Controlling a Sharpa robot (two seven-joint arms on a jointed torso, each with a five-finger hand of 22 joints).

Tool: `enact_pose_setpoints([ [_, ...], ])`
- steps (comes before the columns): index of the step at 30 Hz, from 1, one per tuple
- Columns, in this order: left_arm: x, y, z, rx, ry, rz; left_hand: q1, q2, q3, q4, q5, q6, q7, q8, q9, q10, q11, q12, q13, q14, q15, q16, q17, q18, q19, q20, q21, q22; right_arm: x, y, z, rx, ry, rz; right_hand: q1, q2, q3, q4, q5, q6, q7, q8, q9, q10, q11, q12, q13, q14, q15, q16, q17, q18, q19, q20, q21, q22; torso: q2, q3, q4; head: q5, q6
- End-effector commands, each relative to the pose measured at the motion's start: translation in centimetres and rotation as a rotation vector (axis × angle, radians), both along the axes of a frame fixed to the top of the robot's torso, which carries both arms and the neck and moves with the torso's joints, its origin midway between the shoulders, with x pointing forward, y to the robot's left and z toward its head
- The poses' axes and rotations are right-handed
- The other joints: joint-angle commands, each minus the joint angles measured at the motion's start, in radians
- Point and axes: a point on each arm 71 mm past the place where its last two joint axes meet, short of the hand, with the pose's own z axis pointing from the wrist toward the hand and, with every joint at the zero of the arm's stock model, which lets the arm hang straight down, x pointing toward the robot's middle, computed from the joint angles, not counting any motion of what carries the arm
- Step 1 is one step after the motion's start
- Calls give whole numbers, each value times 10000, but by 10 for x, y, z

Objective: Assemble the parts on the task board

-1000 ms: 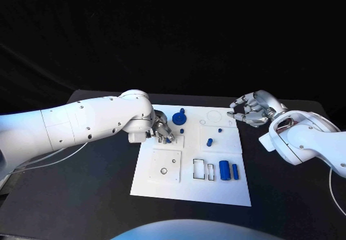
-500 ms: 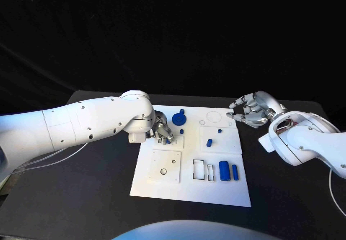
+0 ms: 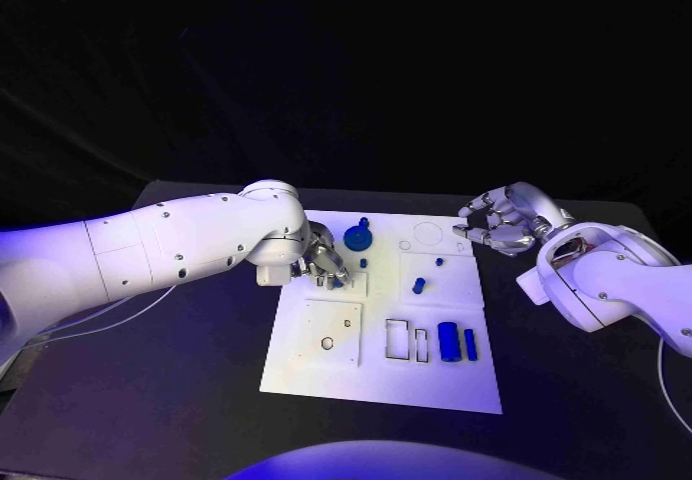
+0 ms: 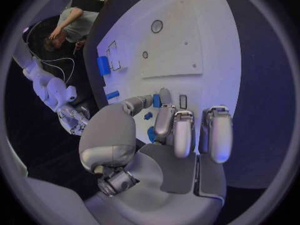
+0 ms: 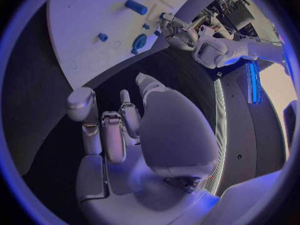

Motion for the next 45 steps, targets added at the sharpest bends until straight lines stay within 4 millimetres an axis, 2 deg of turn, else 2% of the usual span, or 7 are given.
enact_pose_setpoints([
  [1, -1, -3, -1, 3, 191, -200, -112, -11, -22, 81, -74, -26, 68, -56, -18, -5, -23, -7, -5, 1057, -39, 36, 2634, -179, 584, -85, -1, 2077, -1, 1, 0, -86, -42, 131, -21, -93, 28, 58, 57, -30, -27, 56, 24, -31, -64, -45, -24, 804, -57, -41, 1676, 172, -60, -35, -68, -12, -1, 2, -4, -8, -19],
  [13, 0, -2, -2, 58, 237, -200, -169, -16, -60, 164, -139, -15, 72, -65, -33, -4, -19, -2, 6, 1057, -37, 36, 2634, -178, 583, -83, -5, 2076, -1, 1, 0, -88, -46, 132, -21, -93, 28, 58, 57, -30, -27, 56, 24, -31, -64, -45, -24, 804, -57, -41, 1676, 172, -60, -35, -68, -12, -10, 3, -2, -7, -43],
  [26, 1, -1, -2, 89, 226, -174, -419, 11, -183, 540, -262, 52, 76, -65, -72, 6, -17, 14, 35, 1057, -32, 36, 2634, -181, 591, -79, -4, 2088, -1, 0, 0, -88, -52, 120, -21, -93, 28, 58, 57, -30, -27, 56, 24, -31, -64, -45, -24, 804, -57, -41, 1676, 172, -60, -35, -68, -12, -4, 2, 1, -18, -38],
  [34, 2, 0, -2, 132, 199, -169, -535, -60, -331, 812, -811, 70, 78, -63, -101, -1, -16, 13, 37, 1057, -30, 36, 2634, -177, 588, -77, -19, 2086, -1, 0, 0, -88, -50, 121, -26, -108, 39, 69, 56, -35, -27, 61, 34, -26, -64, -42, -21, 802, -59, -47, 1666, 172, -58, -37, -78, -14, -10, -2, 3, -17, -52],
  [45, 2, 1, -2, 150, 213, -189, -576, -117, -408, 905, -934, 81, 82, -58, -108, 0, -10, 16, 43, 1057, -27, 36, 2634, -180, 593, -75, -15, 2094, -1, 0, 0, -88, -49, 126, -26, -108, 39, 69, 56, -35, -27, 61, 34, -26, -64, -42, -21, 802, -59, -47, 1666, 172, -58, -37, -78, -14, -12, -2, -1, -19, -48],
])
